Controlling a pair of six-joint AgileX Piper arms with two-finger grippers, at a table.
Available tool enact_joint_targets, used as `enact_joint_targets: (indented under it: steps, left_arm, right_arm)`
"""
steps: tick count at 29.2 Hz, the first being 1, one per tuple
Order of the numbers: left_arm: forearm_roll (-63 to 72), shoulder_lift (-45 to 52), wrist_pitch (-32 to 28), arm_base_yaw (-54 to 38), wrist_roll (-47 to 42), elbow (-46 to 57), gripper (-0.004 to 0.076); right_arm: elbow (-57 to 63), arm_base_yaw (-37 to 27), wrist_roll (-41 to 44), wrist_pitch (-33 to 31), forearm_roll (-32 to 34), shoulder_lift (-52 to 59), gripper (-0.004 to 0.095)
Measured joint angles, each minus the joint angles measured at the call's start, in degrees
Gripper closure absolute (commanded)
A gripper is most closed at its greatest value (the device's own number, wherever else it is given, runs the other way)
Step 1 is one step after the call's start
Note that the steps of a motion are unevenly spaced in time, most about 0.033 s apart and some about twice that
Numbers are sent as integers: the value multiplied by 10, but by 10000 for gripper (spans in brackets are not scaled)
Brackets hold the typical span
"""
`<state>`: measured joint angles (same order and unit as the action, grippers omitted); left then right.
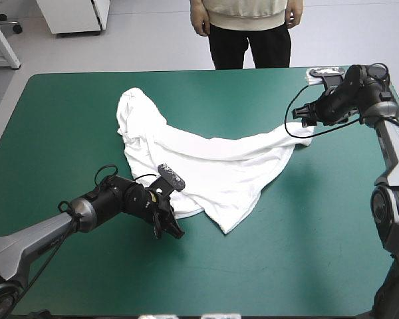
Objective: Fold the cloth
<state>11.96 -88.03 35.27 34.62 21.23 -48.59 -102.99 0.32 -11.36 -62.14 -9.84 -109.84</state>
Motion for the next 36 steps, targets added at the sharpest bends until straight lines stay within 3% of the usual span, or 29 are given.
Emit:
enact_joint_targets:
  steps: [10,13,18,22,23,29,36]
  left_arm:
    - [0,0,-1,0,-10,0,733]
    - [0,0,-1,0,-13,0,733]
    - [0,0,-1,0,-14,0,733]
    - [0,0,-2,0,-24,0,733]
    - [0,0,-2,0,-27,0,733]
    - [-46,19,-6,2,-66,2,733]
    - [-349,88,126,2,-262,-10,732]
  right_arm:
    - [0,-14,2,36,1,-91,374]
    - [0,-15,2,47,-1,-106,416]
    - [-1,-16,-8,70,-26,-127,601]
    - [-4,-17,-28,73,-52,-133,895]
    - [-5,-17,-33,72,-58,-134,919]
    - [-5,-17,-49,12,-74,-126,921]
    - [-3,-17,-64,-73,-96,-11,921]
